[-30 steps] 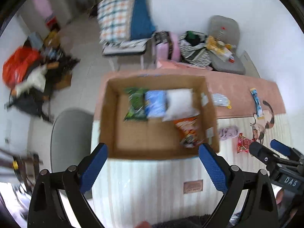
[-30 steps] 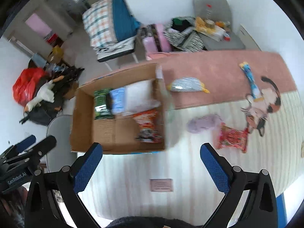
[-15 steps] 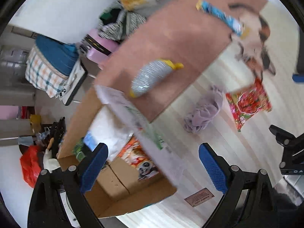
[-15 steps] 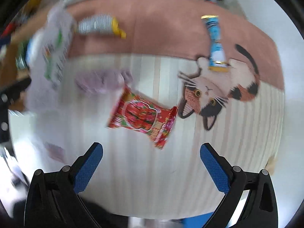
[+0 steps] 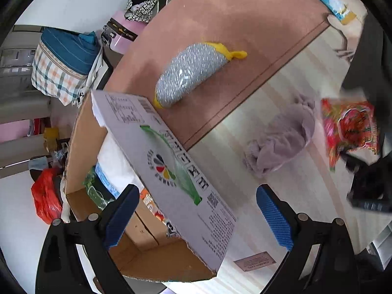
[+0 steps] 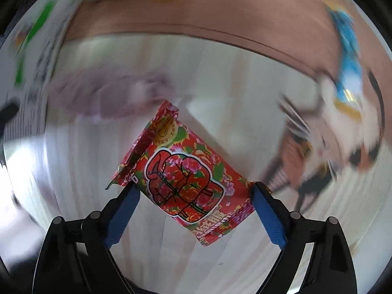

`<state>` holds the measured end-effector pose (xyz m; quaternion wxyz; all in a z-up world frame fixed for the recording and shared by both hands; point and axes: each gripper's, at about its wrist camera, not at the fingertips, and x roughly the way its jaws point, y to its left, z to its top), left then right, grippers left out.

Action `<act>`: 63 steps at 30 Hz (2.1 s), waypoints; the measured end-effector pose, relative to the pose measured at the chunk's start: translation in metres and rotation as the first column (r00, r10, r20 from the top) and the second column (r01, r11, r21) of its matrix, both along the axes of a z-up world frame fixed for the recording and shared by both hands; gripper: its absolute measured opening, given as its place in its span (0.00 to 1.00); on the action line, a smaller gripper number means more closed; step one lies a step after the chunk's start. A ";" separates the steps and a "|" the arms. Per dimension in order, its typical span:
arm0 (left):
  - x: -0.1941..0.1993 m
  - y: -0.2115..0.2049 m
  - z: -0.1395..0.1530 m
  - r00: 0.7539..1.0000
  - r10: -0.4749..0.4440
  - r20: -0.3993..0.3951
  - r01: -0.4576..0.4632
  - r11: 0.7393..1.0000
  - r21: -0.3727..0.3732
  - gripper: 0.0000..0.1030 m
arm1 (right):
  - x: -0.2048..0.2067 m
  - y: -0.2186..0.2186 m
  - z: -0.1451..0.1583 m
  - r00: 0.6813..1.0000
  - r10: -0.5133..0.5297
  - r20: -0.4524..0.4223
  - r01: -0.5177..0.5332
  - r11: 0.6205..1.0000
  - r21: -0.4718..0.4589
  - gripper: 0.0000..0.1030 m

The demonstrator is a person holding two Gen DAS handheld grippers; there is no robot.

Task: Organize soft objects
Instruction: 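Grasp the lilac cloth with the left tool while the right tool grasps the red floral bag, then lower the cloth and red bag into the box and open both tools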

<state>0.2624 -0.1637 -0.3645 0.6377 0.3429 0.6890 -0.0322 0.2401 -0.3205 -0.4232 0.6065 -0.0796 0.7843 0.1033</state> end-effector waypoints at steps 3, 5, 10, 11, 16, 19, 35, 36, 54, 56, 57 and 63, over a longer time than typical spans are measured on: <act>0.007 -0.009 -0.002 1.000 -0.025 -0.001 0.025 1.000 -0.005 0.95 | 0.007 -0.048 -0.001 0.965 -0.263 -0.002 0.263 0.965 0.003 0.90; 0.011 -0.019 -0.009 0.999 -0.052 -0.007 0.052 0.999 -0.003 0.95 | 0.008 -0.083 -0.001 0.900 -0.434 -0.020 0.435 0.900 0.023 0.90; 0.016 -0.048 -0.044 0.982 -0.132 -0.131 0.131 0.991 -0.019 0.95 | 0.009 -0.114 0.008 0.888 -0.458 -0.051 0.460 0.875 0.153 0.91; 0.017 -0.052 -0.055 0.976 -0.129 -0.178 0.125 0.991 -0.037 0.95 | 0.010 -0.116 0.011 0.911 -0.410 -0.040 0.411 0.896 0.166 0.91; 0.012 -0.066 -0.087 0.944 -0.125 -0.305 0.100 0.990 -0.096 0.79 | 0.009 -0.104 0.016 0.981 -0.195 0.018 0.192 0.976 0.103 0.91; 0.009 -0.069 -0.095 0.939 -0.103 -0.328 0.076 0.993 -0.094 0.53 | 0.008 -0.090 0.014 0.997 -0.070 0.044 0.066 0.995 0.075 0.91; 0.022 0.002 -0.091 0.792 0.413 -0.450 -0.566 0.772 -0.288 0.49 | 0.010 -0.144 -0.008 0.881 -0.460 -0.115 0.471 0.876 0.106 0.65; 0.024 0.000 -0.091 0.796 0.406 -0.449 -0.560 0.776 -0.292 0.51 | 0.014 -0.141 -0.007 0.889 -0.447 -0.105 0.456 0.885 0.094 0.65; -0.001 0.019 0.023 0.842 0.477 -0.250 -0.533 0.669 -0.519 0.33 | 0.005 -0.061 0.096 0.880 -0.469 0.068 0.458 0.878 0.138 0.46; -0.008 0.044 0.064 0.832 0.509 -0.220 -0.531 0.614 -0.584 0.33 | -0.003 -0.043 0.129 0.883 -0.459 0.098 0.437 0.880 0.187 0.46; -0.012 0.057 0.082 0.829 0.523 -0.198 -0.524 0.601 -0.603 0.33 | -0.006 -0.031 0.144 0.884 -0.455 0.108 0.427 0.880 0.210 0.46; -0.023 0.176 0.153 0.780 0.617 -0.109 -0.524 0.547 -0.653 0.33 | -0.022 0.093 0.199 0.914 -0.385 0.132 0.322 0.883 0.342 0.46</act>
